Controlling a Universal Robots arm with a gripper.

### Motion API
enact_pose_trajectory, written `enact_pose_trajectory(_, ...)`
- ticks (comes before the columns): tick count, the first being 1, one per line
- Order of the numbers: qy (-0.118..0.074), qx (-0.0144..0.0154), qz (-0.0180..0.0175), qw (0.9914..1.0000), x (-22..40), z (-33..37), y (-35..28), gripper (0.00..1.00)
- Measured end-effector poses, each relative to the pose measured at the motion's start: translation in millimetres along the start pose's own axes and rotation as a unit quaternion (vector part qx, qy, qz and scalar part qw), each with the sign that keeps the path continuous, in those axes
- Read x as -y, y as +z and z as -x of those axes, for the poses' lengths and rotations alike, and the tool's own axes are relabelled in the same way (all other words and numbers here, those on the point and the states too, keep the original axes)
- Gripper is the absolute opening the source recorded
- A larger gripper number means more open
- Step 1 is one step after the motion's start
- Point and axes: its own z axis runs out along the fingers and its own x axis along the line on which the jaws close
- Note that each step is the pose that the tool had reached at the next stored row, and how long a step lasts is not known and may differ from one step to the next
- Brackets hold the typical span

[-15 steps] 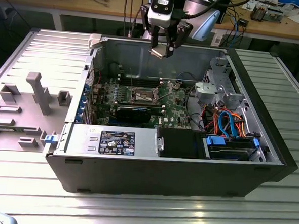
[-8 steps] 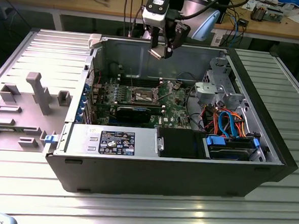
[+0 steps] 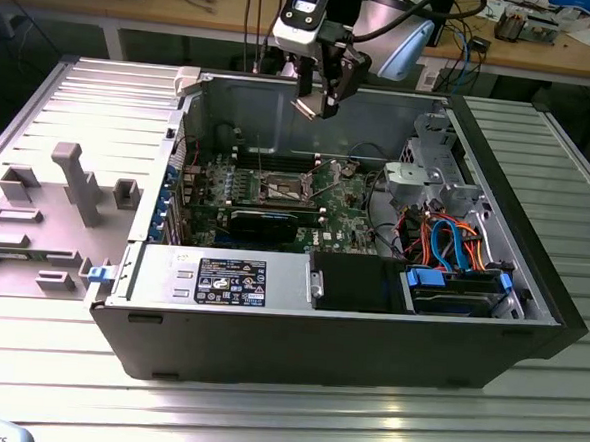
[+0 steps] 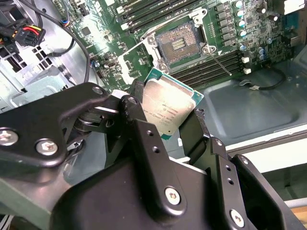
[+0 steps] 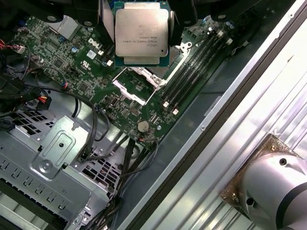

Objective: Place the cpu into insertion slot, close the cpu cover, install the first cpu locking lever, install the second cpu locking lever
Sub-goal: 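Place the cpu into insertion slot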

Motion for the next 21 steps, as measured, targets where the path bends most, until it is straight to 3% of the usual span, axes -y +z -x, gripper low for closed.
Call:
enact_pose_trajectory(9,0.002,0.0001,0.0000,1.00000,0.1,-0.1,0.0,0.54)
enact_pose_trajectory(13,0.028,0.0024,0.0005,0.99962,0.2,-0.1,0.7,0.54)
enact_pose_trajectory(17,0.056,0.0050,0.0010,0.99842,0.4,-0.1,1.3,0.54)
enact_pose_trajectory(21,0.063,0.0056,0.0012,0.99799,0.4,-0.2,1.4,0.54)
